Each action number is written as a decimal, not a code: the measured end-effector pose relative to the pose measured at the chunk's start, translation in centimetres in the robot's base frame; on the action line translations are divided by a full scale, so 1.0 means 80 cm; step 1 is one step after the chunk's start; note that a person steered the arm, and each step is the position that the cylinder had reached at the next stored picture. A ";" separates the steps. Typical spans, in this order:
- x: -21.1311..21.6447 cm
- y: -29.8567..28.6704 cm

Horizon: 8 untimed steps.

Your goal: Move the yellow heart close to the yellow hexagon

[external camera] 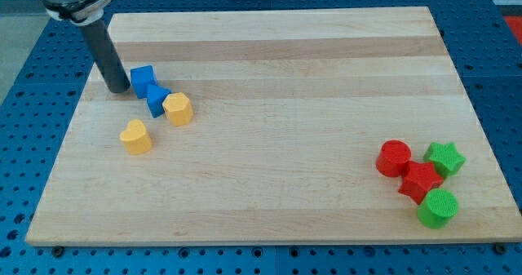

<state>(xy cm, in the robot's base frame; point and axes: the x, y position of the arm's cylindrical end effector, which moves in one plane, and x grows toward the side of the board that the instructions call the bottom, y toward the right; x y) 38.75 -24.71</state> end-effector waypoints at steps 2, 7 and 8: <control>0.103 -0.022; 0.164 0.088; 0.164 0.092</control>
<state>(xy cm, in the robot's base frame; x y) 51.85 -17.36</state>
